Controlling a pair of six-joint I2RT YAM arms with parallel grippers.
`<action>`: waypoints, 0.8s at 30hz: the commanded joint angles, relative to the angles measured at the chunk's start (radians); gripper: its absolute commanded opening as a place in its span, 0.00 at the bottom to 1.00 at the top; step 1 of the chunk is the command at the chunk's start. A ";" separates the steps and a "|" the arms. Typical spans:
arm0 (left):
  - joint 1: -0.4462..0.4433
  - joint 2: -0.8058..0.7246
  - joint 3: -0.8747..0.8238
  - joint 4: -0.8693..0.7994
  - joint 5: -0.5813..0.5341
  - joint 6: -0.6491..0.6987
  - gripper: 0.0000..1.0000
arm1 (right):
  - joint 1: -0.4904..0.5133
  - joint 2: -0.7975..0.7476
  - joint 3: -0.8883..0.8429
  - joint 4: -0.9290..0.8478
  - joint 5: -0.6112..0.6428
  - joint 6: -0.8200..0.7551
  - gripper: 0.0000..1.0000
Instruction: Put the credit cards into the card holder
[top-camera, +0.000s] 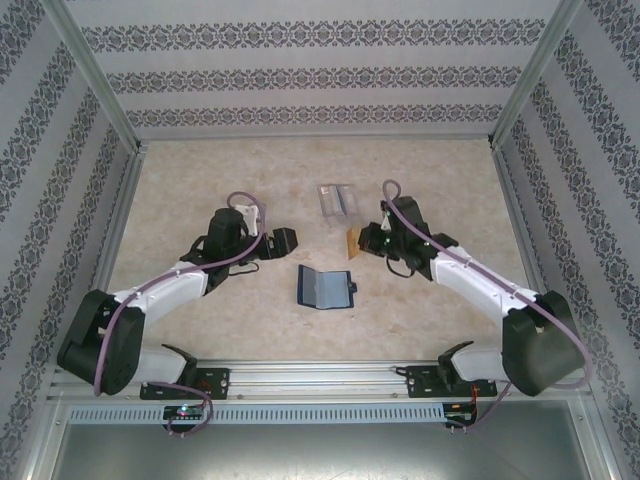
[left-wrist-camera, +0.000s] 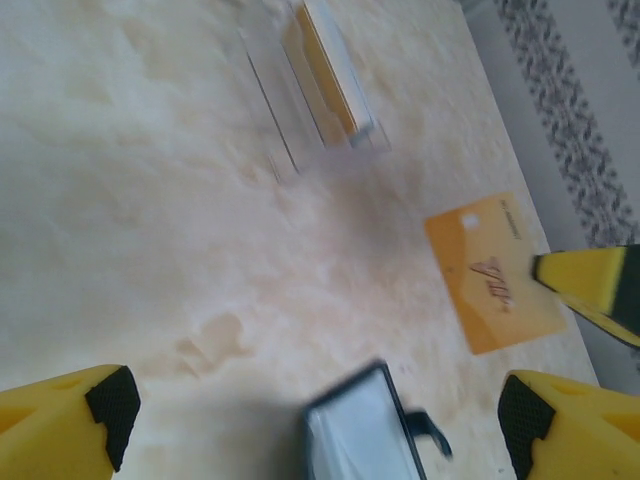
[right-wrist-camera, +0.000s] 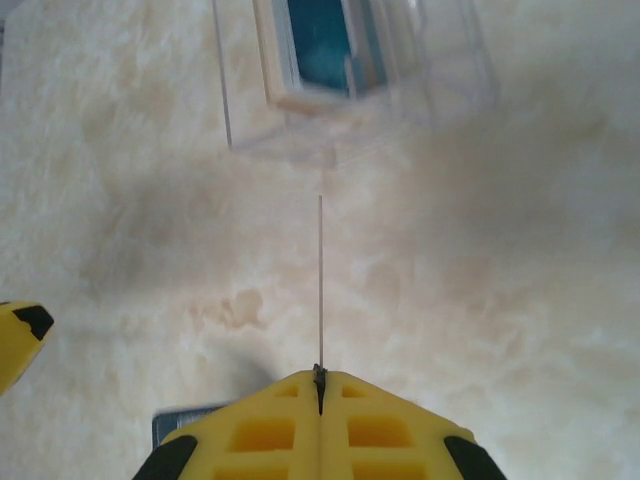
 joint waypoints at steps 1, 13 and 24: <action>-0.041 -0.040 -0.042 -0.207 -0.028 0.009 0.91 | 0.068 -0.041 -0.133 0.200 -0.075 0.129 0.00; -0.175 0.060 -0.021 -0.310 -0.096 -0.023 0.41 | 0.177 0.023 -0.328 0.502 -0.116 0.195 0.00; -0.196 0.124 0.006 -0.324 -0.160 -0.059 0.26 | 0.197 0.121 -0.373 0.589 -0.143 0.226 0.00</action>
